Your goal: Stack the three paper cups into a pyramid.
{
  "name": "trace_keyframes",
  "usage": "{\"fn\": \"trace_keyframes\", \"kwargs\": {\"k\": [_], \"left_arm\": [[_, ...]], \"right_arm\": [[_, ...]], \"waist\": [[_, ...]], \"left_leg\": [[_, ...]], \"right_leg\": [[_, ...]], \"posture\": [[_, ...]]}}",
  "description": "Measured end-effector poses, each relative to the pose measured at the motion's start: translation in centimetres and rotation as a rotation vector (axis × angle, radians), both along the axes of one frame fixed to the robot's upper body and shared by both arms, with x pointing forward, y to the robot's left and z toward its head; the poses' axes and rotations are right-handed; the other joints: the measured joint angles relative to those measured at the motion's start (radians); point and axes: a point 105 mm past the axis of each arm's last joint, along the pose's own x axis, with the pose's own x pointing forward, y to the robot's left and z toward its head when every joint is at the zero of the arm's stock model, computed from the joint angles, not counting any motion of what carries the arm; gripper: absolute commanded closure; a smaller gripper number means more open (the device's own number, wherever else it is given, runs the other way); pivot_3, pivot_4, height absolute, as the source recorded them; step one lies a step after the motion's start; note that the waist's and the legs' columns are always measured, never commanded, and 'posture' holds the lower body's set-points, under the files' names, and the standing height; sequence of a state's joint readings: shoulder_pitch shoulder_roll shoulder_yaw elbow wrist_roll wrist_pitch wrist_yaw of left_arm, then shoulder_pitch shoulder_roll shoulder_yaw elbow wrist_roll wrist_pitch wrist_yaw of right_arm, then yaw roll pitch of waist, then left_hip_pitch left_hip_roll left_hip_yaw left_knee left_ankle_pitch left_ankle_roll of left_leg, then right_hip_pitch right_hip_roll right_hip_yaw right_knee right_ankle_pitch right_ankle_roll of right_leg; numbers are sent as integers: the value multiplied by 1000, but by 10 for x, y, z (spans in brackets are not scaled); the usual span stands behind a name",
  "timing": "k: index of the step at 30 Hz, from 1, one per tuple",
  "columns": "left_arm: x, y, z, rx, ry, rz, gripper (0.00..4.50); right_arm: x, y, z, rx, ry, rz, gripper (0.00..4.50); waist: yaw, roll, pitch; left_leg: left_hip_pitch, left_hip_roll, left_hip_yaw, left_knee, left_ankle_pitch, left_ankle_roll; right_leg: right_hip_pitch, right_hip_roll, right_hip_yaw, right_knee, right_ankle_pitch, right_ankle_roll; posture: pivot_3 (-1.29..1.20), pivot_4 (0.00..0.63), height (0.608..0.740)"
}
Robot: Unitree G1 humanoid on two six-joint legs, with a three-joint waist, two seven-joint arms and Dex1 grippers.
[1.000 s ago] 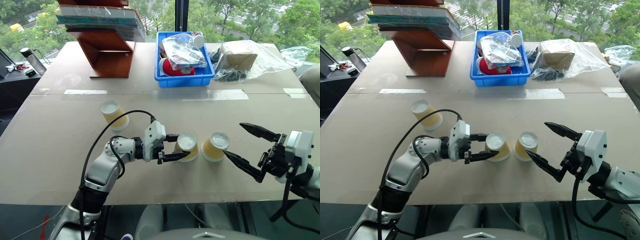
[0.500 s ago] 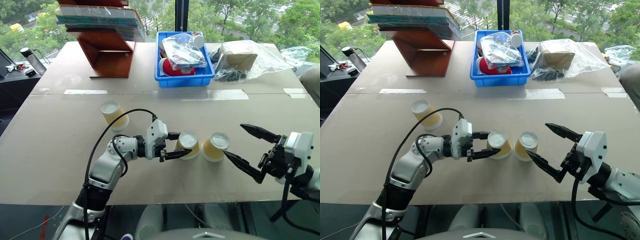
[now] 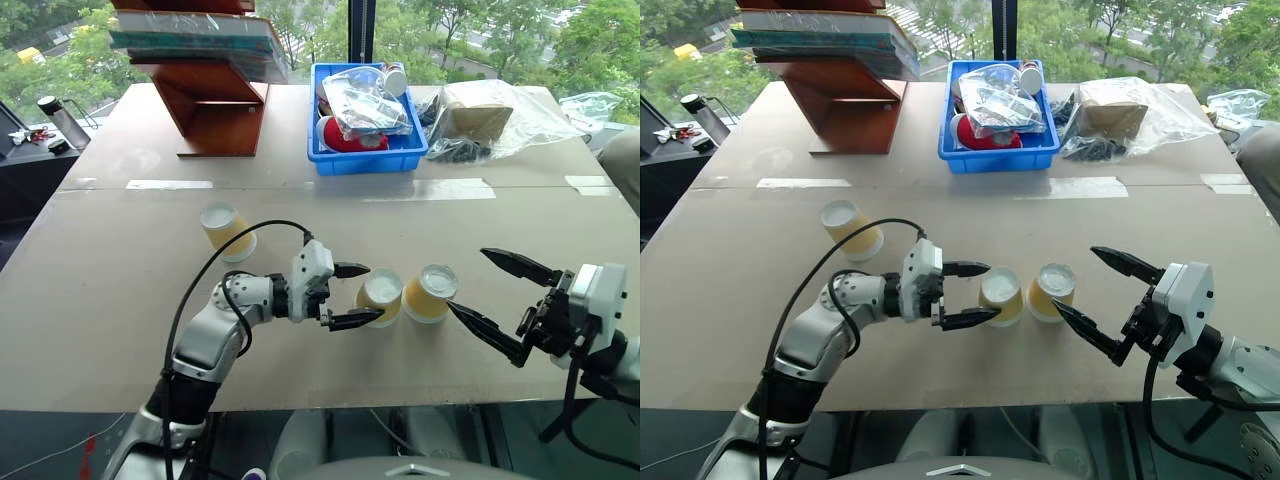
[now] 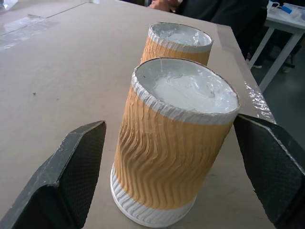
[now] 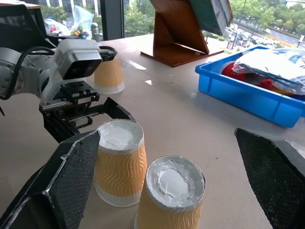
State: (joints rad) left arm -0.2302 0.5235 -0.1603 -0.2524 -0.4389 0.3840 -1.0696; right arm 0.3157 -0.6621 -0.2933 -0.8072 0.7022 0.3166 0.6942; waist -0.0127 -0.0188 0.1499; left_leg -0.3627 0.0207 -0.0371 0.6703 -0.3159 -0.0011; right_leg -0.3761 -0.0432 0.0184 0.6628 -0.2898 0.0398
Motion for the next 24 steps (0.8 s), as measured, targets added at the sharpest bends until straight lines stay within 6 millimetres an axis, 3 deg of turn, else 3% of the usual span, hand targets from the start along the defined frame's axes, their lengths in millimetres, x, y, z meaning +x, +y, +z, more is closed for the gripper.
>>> {"fn": "trace_keyframes", "kwargs": {"k": [8, 12, 18, 24], "left_arm": [[-17, 40, 28, -71, 9, 170, 103], [-14, 86, 17, -164, 12, 566, 103], [-11, 154, -2, -172, -53, 1115, 103], [3, 173, 3, -111, -122, 1213, 103]], "right_arm": [[4, 6, 9, -5, -38, 68, 0], [8, 12, 10, 0, -42, 130, 0], [13, 17, 6, 8, -21, 191, 0], [19, 19, 5, 13, -24, 213, 0]], "waist": [[2, 0, 0], [0, 0, 0], [16, -2, -1], [26, -2, -1]], "left_leg": [[0, 1, 0, 0, 0, 0], [1, 1, 1, -1, -1, 1], [0, 0, -1, 0, -1, 1], [1, -3, -1, 0, -1, 1]], "right_leg": [[0, 0, 0, 0, 0, 0], [0, -2, 1, -1, 0, 0], [1, -2, 0, 0, 0, 0], [1, -2, -2, 0, 0, 0]], "posture": [[0, 150, 740], [0, 150, 740], [0, 150, 740], [0, 150, 740]]}}
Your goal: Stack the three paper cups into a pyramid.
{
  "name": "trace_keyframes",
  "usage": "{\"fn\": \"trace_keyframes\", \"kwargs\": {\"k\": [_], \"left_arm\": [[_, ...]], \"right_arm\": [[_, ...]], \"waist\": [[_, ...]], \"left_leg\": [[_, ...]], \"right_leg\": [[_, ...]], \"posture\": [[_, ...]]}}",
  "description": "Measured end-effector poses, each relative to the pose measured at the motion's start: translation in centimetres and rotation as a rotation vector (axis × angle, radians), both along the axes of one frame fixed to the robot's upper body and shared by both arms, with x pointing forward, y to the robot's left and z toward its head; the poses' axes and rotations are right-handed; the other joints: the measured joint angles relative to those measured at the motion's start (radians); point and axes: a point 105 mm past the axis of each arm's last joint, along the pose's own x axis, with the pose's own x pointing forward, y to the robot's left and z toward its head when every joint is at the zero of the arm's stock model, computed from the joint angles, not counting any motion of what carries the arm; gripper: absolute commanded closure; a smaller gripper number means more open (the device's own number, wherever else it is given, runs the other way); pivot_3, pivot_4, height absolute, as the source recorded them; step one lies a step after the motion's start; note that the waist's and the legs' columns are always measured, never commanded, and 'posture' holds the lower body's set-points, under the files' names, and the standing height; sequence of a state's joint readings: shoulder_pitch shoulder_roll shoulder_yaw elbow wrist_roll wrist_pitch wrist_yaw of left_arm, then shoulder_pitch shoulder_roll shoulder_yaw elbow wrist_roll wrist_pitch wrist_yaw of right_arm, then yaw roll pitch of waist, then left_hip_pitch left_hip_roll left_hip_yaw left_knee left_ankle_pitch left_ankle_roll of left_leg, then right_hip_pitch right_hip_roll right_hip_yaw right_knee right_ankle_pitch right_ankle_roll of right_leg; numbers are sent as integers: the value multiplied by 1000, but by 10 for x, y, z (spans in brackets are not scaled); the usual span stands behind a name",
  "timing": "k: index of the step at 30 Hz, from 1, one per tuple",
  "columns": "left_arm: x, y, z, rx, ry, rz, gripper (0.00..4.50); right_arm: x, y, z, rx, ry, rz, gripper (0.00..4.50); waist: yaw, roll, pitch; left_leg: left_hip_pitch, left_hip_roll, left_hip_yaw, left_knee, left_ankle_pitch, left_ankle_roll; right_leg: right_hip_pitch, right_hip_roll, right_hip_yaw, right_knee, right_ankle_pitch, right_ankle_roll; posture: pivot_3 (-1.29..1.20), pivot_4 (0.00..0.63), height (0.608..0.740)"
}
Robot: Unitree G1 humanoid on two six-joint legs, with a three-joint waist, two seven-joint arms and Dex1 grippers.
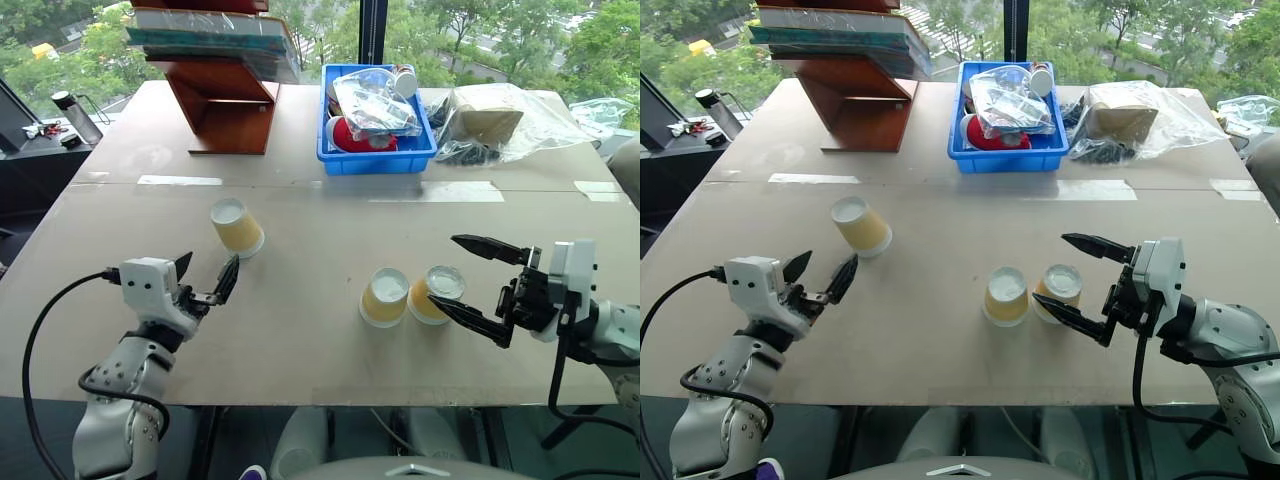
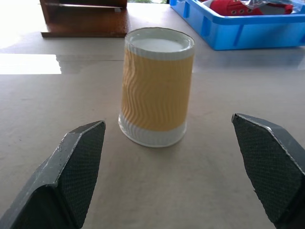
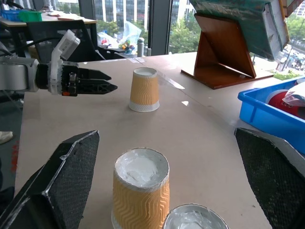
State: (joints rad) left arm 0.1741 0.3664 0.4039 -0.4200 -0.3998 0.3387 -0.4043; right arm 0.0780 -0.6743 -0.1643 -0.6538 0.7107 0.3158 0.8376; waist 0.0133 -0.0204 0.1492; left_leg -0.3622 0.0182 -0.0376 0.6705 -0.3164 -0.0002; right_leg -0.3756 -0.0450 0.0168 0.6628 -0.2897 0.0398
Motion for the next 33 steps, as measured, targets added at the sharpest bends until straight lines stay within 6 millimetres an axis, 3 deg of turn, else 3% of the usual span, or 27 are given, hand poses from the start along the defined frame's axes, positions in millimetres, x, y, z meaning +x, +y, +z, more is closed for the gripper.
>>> {"fn": "trace_keyframes", "kwargs": {"k": [6, 15, 33], "left_arm": [[18, 8, 8, 33, -5, 18, 103], [38, -4, 12, 47, 37, -42, 103], [59, -2, 10, 81, 78, -35, 103]], "right_arm": [[1, 1, -1, 3, -3, 3, 0], [-9, 2, -7, 3, 24, 17, 0], [-17, 3, -9, 2, 32, 11, 0]], "waist": [[-1, 0, 0], [-1, 0, 0], [-2, 0, 0]], "left_leg": [[0, 0, 0, 0, 0, 0], [0, 0, 0, 0, 0, 0], [-1, 0, 0, 0, 1, -2]], "right_leg": [[0, 0, 0, 0, 0, 0], [0, 0, 0, 0, 0, 0], [-1, 0, 0, 0, 0, 0]], "posture": [[0, 150, 740], [0, 150, 740], [0, 150, 740]]}}
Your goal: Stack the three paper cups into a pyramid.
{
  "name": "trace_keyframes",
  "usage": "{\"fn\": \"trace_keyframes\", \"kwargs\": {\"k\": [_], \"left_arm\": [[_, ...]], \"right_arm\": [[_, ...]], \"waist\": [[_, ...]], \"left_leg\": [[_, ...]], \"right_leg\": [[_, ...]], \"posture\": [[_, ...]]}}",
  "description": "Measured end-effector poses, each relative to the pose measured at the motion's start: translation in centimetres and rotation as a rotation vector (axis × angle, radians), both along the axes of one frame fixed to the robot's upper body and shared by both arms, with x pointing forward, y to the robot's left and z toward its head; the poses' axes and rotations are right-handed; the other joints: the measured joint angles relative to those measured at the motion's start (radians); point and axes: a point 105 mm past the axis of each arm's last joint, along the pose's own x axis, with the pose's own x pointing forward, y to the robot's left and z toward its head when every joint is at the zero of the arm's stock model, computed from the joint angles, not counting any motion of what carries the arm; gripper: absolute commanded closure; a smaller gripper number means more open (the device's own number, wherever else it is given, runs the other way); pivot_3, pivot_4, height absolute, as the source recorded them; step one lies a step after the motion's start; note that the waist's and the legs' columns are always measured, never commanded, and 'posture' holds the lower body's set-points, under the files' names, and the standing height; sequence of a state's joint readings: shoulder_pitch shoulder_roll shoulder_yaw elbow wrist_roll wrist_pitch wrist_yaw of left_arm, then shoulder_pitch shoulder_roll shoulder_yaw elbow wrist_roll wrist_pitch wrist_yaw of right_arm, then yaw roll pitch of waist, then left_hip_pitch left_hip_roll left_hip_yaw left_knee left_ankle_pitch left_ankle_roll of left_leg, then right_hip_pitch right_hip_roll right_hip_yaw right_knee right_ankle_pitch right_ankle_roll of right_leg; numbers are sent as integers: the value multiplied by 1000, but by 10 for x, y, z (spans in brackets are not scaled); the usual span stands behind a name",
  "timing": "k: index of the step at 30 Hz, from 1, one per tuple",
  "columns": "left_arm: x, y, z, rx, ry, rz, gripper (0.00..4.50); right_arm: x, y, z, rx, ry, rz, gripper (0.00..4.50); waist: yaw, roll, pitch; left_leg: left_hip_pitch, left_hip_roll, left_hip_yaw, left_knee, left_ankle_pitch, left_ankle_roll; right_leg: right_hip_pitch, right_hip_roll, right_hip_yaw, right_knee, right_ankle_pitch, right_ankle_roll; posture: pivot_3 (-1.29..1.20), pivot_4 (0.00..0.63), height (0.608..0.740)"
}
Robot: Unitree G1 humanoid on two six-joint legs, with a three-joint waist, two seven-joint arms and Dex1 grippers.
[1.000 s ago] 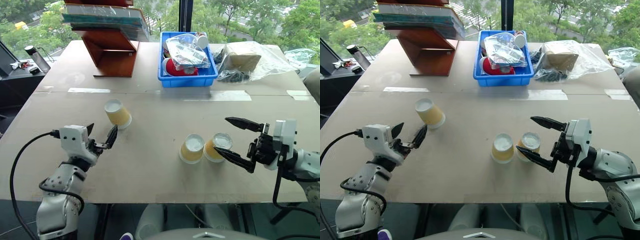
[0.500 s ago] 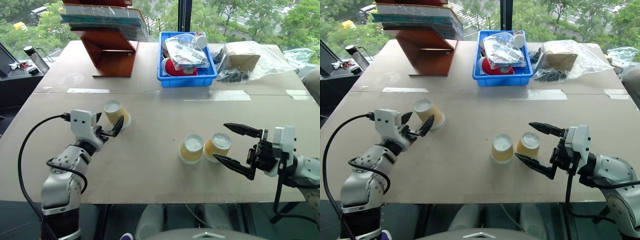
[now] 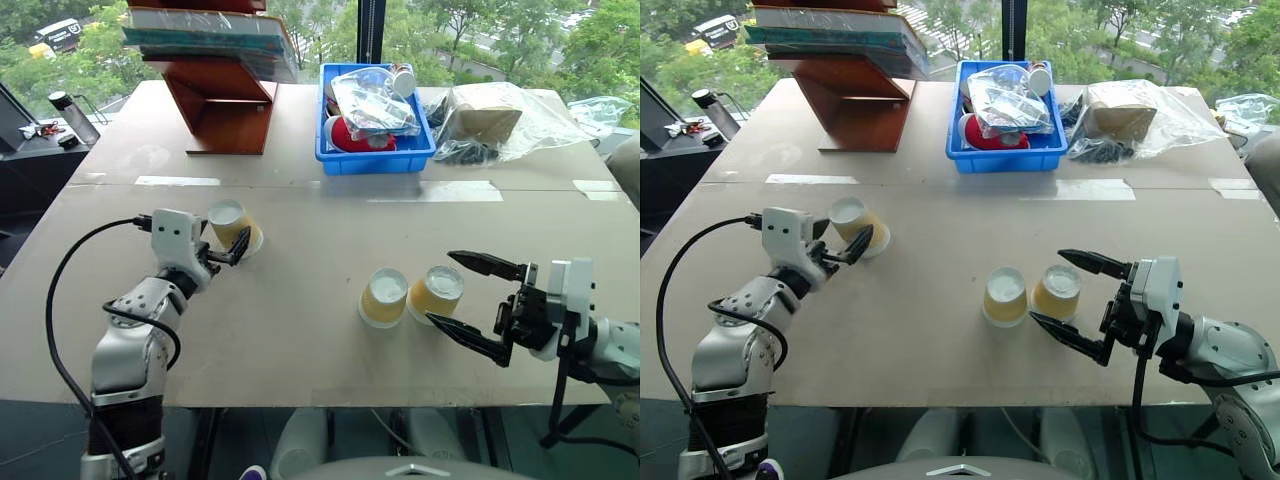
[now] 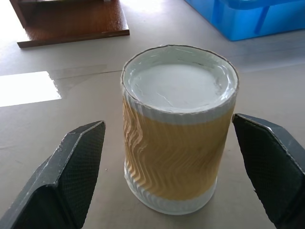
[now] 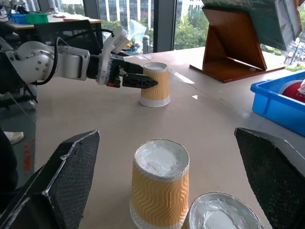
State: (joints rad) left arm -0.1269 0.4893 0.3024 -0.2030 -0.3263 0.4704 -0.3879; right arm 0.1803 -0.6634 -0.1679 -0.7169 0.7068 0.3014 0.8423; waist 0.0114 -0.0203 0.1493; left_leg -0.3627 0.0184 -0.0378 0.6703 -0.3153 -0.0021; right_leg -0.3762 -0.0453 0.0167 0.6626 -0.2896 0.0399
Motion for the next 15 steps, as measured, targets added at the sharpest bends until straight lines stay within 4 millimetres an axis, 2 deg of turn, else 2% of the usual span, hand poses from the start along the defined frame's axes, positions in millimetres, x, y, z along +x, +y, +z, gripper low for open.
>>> {"fn": "trace_keyframes", "kwargs": {"k": [2, 3, 6, 15], "left_arm": [[2, -1, 1, 3, -3, -3, 103], [3, -2, 2, 7, -6, -6, 638], [4, -4, 2, 10, -9, -14, 1739], [4, -7, 4, 44, -28, -68, 1739]], "right_arm": [[-1, 0, 0, -1, -1, -1, 0], [-1, 0, 1, -1, -3, -3, 0], [-1, 0, 0, -1, -1, -3, 0], [0, -1, 1, 2, -1, -17, 0]], "waist": [[0, 0, 0], [0, 0, 0], [0, 0, 0], [0, 0, 0]], "left_leg": [[0, 0, 0, 0, 0, 0], [0, 0, 0, 0, 0, 0], [0, 0, 0, 0, 0, -1], [0, 0, 0, 0, 0, -1]], "right_leg": [[0, 0, 0, 0, 0, 0], [0, 0, 0, 0, 0, 0], [0, 0, 0, 0, 0, 0], [0, 0, 0, 0, 0, 0]], "posture": [[0, 150, 740], [0, 150, 740], [0, 150, 740], [0, 150, 740]]}}
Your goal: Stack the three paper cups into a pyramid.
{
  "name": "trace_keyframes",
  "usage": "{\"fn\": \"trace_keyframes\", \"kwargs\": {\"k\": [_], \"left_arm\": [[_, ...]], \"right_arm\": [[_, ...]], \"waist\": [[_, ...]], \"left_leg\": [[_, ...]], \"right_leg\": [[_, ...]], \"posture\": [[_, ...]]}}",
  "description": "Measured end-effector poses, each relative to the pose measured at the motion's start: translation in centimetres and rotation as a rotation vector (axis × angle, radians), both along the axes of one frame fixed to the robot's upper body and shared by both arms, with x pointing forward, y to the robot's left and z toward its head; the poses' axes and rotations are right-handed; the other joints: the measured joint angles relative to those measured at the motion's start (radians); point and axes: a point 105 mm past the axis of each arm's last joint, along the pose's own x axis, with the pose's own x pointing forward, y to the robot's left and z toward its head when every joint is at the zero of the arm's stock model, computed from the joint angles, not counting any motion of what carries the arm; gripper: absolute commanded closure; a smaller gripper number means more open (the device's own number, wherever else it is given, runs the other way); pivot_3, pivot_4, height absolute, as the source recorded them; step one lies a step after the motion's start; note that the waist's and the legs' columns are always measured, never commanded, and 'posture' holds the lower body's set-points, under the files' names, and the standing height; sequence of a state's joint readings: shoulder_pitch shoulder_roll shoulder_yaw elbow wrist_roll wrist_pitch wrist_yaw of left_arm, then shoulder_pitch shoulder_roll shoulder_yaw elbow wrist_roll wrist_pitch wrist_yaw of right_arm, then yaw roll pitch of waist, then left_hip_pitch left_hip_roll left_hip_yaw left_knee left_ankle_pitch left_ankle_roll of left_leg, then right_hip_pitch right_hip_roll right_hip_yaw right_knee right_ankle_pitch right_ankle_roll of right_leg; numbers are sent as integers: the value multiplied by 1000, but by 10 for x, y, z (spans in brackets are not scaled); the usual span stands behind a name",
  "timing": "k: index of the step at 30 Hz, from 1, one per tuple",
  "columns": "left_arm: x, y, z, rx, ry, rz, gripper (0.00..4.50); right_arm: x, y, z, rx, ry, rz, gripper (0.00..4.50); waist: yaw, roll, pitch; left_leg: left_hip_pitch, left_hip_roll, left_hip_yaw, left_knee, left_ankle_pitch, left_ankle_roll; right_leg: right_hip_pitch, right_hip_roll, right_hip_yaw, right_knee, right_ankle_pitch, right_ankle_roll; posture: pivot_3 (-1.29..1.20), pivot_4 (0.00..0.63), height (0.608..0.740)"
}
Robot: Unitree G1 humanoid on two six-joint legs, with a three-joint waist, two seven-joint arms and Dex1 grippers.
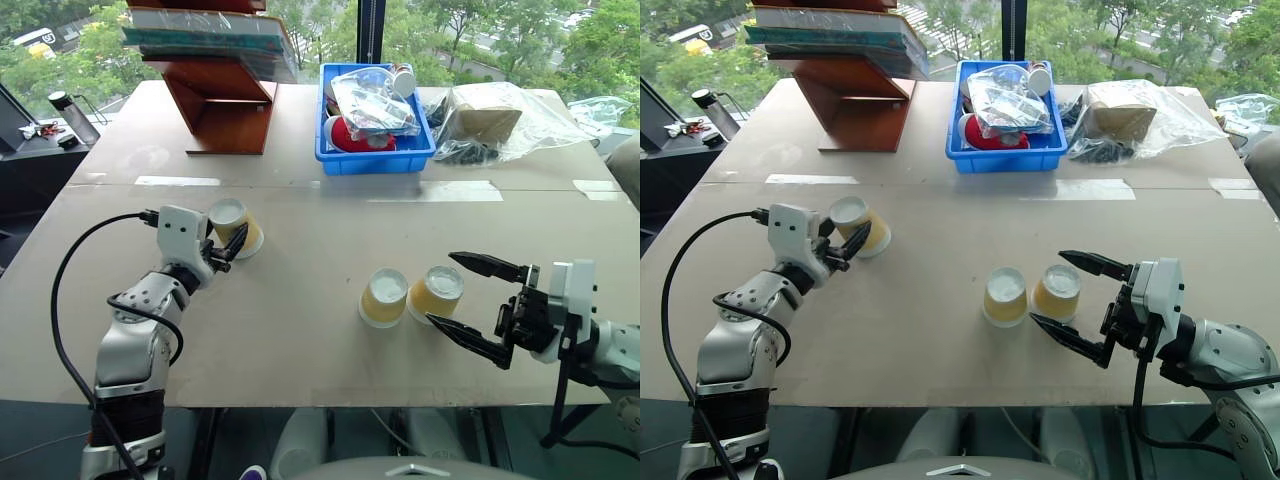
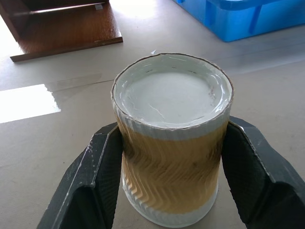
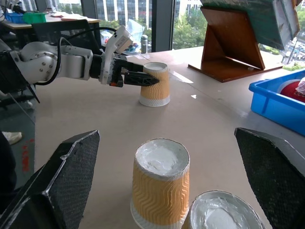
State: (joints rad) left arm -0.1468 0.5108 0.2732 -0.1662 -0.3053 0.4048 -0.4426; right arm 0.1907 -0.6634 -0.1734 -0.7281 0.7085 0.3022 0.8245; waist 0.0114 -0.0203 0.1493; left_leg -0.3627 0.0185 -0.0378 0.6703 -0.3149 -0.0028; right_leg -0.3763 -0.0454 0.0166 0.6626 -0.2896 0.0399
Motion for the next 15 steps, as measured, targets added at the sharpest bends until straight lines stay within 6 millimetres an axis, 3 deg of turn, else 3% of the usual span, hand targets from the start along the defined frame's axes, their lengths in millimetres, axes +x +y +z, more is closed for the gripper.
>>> {"fn": "trace_keyframes", "kwargs": {"k": [4, 11, 15], "left_arm": [[-6, -19, 11, -53, -18, -151, 1739], [-32, -95, 54, -166, 49, -704, 1739], [-44, -124, 75, -188, 80, -927, 1739]], "right_arm": [[0, 0, 0, 0, 2, -2, 0], [-2, -9, -9, -13, 37, -63, 0], [-6, -16, -13, -19, 50, -114, 0]], "waist": [[0, 0, 0], [2, 0, 0], [-2, 0, 0]], "left_leg": [[0, 1, 0, 0, 0, 0], [0, 0, 0, 0, 0, 0], [0, -1, 0, 0, 0, 0]], "right_leg": [[0, 0, 0, 0, 0, 0], [0, 0, -1, 0, 0, 0], [0, 1, 0, 0, 0, 0]], "posture": [[0, 150, 740], [0, 150, 740], [0, 150, 740]]}}
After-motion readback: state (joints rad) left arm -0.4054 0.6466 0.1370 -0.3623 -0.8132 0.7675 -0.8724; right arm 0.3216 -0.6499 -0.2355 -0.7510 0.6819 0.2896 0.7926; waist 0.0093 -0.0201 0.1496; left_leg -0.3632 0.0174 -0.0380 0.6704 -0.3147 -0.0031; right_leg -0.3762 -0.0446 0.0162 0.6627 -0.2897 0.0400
